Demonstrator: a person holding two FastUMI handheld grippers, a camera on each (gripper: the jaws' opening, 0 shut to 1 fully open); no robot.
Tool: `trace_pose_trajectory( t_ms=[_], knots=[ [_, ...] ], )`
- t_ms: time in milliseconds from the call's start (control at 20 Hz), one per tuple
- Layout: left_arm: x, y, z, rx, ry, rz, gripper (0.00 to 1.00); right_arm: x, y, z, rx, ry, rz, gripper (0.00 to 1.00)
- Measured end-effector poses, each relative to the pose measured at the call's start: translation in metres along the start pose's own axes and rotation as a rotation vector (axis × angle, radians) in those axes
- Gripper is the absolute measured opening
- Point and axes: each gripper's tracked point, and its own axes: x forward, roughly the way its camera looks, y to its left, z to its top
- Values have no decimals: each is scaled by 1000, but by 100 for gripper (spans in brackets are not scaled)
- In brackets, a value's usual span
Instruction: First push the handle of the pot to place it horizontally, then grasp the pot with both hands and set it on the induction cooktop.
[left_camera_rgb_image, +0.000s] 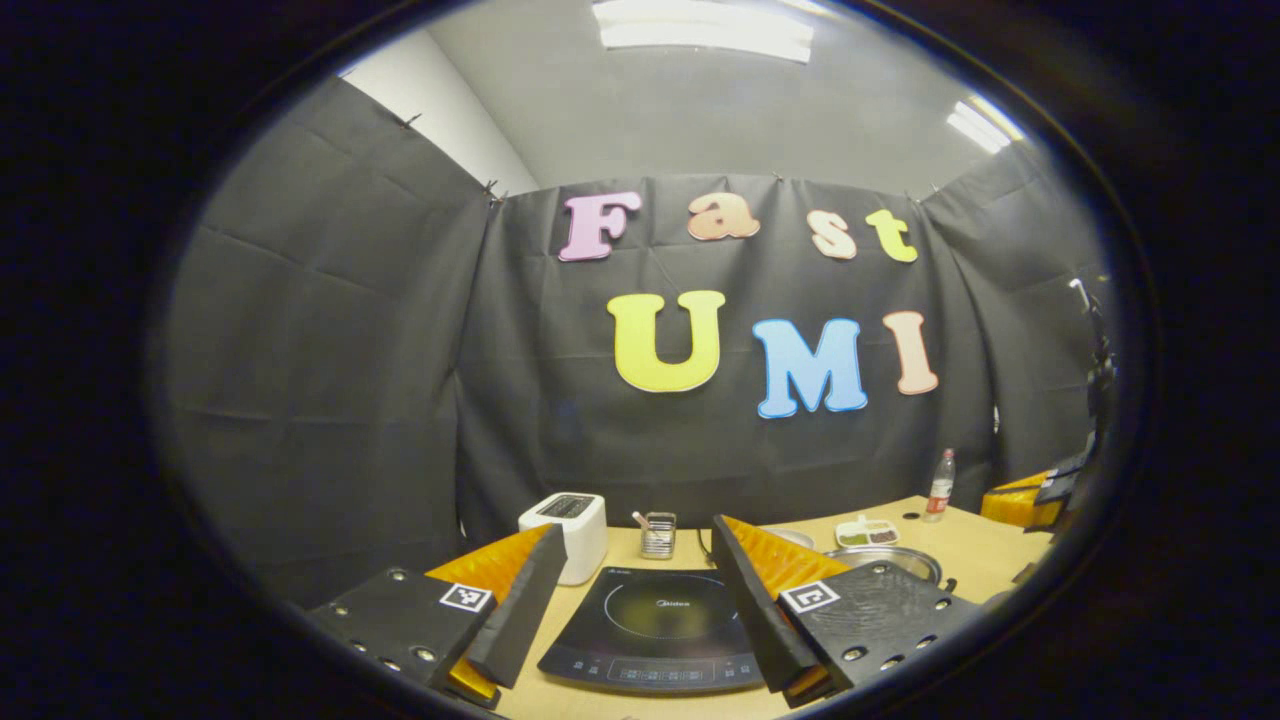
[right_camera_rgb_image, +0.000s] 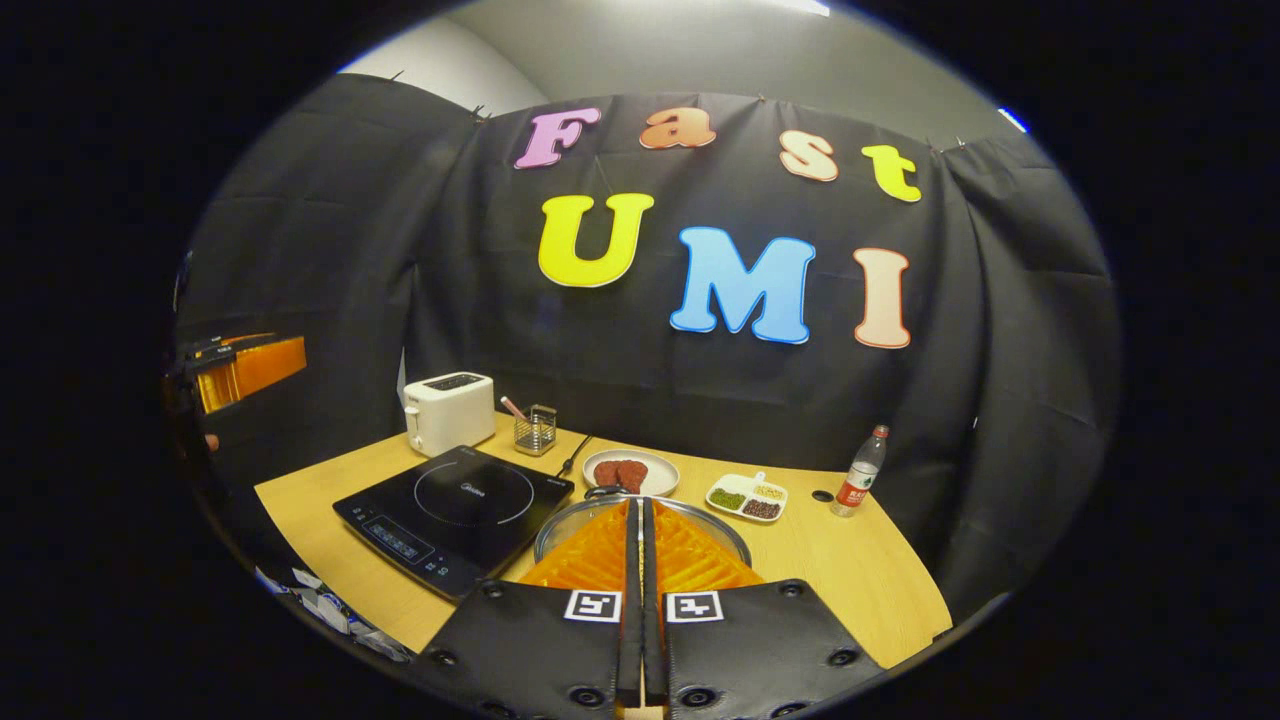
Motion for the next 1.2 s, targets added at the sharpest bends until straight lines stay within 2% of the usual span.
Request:
trace_pose_trajectory(
  t_ms=[150,350,400,450,700,900,1050,1200],
  knots=[
    [3,-5,3,14,-4,9,87,8,4,-23,-1,71,46,2],
    [9,-16,6,18,-16,46,89,20,11,-57,-20,161,147,2],
    [11,-20,6,14,-9,54,87,22,13,-66,-25,188,173,2],
    [13,-24,3,12,-3,59,89,23,13,-76,-29,216,187,2],
    [23,-40,2,40,6,77,87,30,20,-113,-25,320,272,2],
    [32,-53,-6,34,31,79,87,31,19,-142,-15,405,315,2],
    [39,-64,-12,39,41,71,87,29,15,-161,8,464,328,0],
    [45,-72,-15,44,47,66,87,32,9,-178,19,521,325,2]
  ],
)
